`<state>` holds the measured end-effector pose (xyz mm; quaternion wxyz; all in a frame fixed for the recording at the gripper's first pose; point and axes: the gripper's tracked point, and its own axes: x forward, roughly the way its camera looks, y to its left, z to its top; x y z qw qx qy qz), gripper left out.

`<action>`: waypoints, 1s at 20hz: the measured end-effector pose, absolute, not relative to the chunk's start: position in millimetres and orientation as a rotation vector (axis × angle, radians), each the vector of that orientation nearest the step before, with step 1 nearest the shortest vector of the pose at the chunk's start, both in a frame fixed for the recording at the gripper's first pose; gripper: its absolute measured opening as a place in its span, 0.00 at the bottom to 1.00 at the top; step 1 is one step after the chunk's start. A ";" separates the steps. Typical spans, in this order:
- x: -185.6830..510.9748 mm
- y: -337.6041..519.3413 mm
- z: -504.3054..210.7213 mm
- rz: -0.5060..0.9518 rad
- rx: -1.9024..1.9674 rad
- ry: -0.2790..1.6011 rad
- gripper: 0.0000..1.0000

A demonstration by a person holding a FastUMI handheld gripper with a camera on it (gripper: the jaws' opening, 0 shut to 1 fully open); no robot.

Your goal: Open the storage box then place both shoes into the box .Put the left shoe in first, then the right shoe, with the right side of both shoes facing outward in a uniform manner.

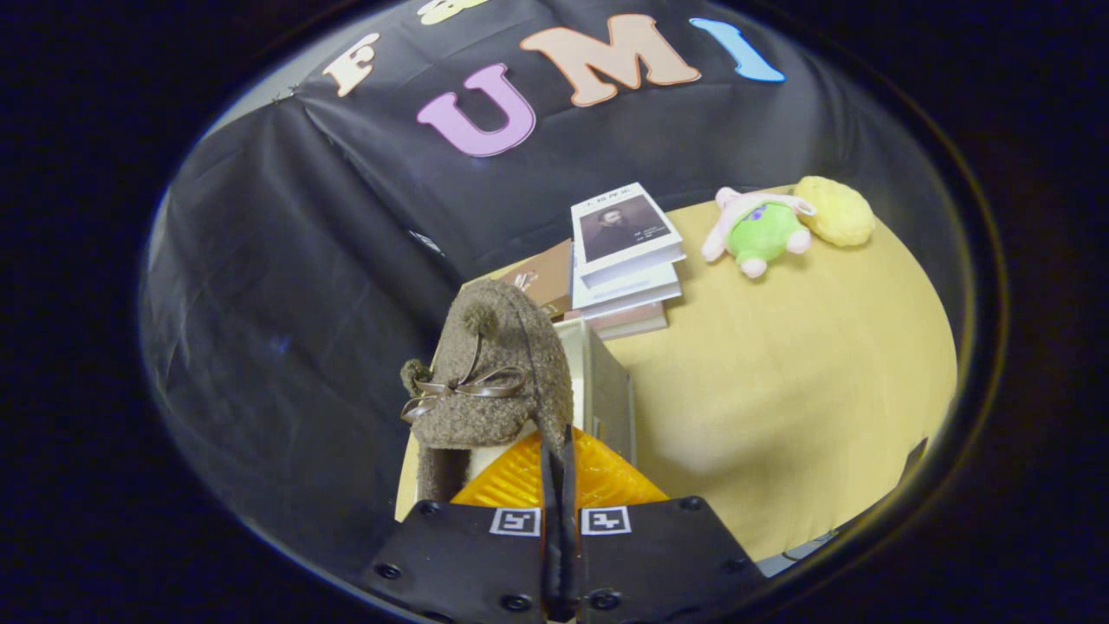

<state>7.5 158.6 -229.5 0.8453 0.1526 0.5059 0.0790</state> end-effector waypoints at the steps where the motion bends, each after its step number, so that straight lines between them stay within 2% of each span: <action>1: 6.3 165.0 -235.8 0.162 0.313 1.077 0.03; 8: -4.6 181.8 -281.2 0.085 0.239 1.146 0.03; 12: -3.7 176.6 -285.4 0.034 0.190 1.123 0.04; 16: -2.3 177.1 -279.7 0.043 0.165 1.096 0.21; 18: 0.0 174.6 -275.2 0.047 0.159 1.077 0.23; 20: -0.8 182.8 -268.3 0.084 0.190 1.067 0.38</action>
